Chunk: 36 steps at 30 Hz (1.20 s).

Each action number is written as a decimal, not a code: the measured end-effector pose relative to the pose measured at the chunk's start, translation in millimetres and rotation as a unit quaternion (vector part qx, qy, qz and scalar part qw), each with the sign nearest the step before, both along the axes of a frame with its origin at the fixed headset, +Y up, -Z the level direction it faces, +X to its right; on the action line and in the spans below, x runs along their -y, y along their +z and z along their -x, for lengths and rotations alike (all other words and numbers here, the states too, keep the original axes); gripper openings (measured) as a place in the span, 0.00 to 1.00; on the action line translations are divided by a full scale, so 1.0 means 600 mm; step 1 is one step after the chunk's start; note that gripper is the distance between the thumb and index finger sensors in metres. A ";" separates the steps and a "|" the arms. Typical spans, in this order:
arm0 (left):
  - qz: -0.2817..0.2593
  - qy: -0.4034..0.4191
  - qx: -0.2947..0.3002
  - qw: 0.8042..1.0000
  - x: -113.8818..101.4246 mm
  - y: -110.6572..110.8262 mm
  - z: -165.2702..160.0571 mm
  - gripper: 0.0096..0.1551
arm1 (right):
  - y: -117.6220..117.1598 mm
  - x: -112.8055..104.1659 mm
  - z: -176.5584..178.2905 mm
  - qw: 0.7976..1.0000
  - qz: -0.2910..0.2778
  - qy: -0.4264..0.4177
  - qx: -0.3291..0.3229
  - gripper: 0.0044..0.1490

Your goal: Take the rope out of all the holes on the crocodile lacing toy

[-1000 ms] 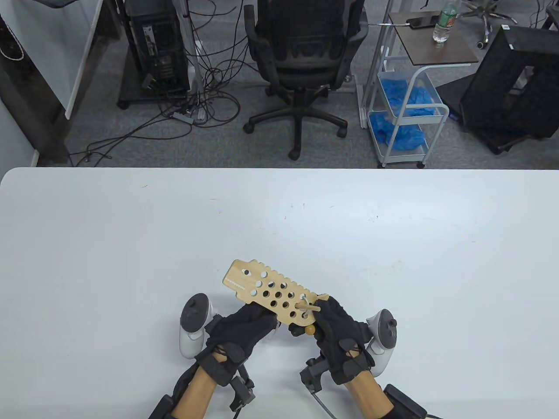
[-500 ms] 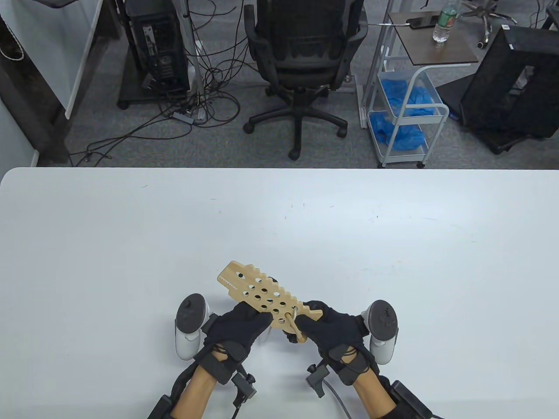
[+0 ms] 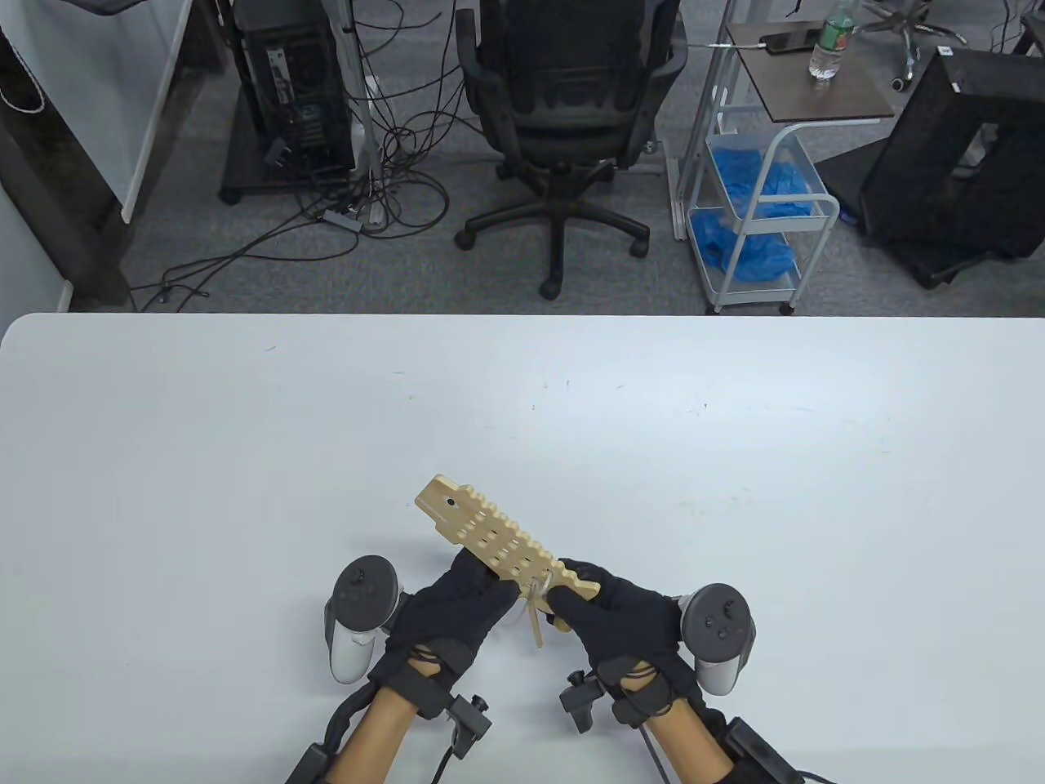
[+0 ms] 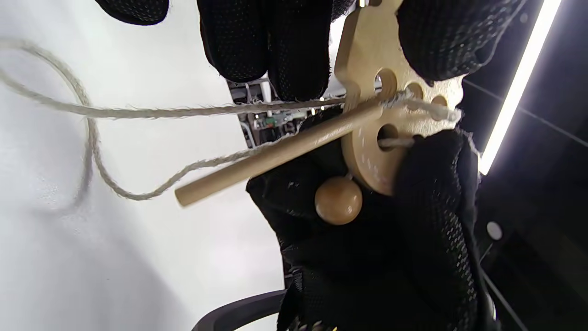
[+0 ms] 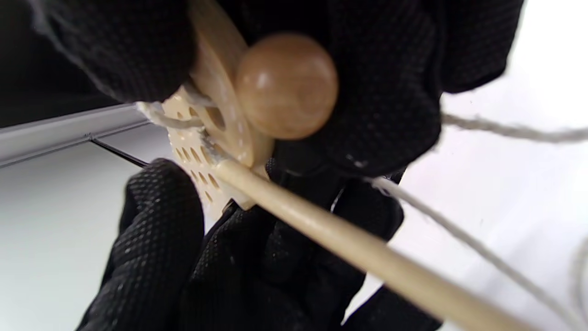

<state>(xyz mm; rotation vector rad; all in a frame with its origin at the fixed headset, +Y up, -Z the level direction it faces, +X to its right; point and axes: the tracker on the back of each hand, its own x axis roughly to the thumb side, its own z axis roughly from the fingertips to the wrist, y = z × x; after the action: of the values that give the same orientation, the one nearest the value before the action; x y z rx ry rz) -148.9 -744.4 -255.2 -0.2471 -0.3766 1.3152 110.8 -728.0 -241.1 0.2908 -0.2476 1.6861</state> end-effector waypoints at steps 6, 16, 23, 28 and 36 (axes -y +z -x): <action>-0.021 -0.059 -0.005 0.998 -0.005 0.005 -0.010 0.53 | -0.001 0.012 -0.003 0.999 0.025 -0.040 0.010 0.28; -0.080 -0.155 -0.049 0.983 -0.019 0.008 -0.006 0.41 | -0.011 0.024 -0.020 0.997 0.047 -0.046 0.027 0.29; -0.109 -0.212 -0.088 0.967 -0.028 0.002 0.014 0.40 | -0.021 0.040 -0.049 0.991 0.092 -0.065 0.071 0.29; -0.123 -0.249 -0.124 0.953 -0.034 -0.004 0.040 0.35 | -0.026 0.045 -0.063 0.988 0.108 -0.074 0.088 0.30; -0.108 -0.244 -0.173 0.948 -0.031 -0.017 0.083 0.29 | -0.032 0.054 -0.086 0.979 0.135 -0.104 0.112 0.30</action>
<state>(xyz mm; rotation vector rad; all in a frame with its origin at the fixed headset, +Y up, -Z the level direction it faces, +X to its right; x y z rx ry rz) -198.5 -726.0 -265.2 0.0776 -0.1432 0.7973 162.5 -760.1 -260.5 -0.1263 -0.2047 1.5225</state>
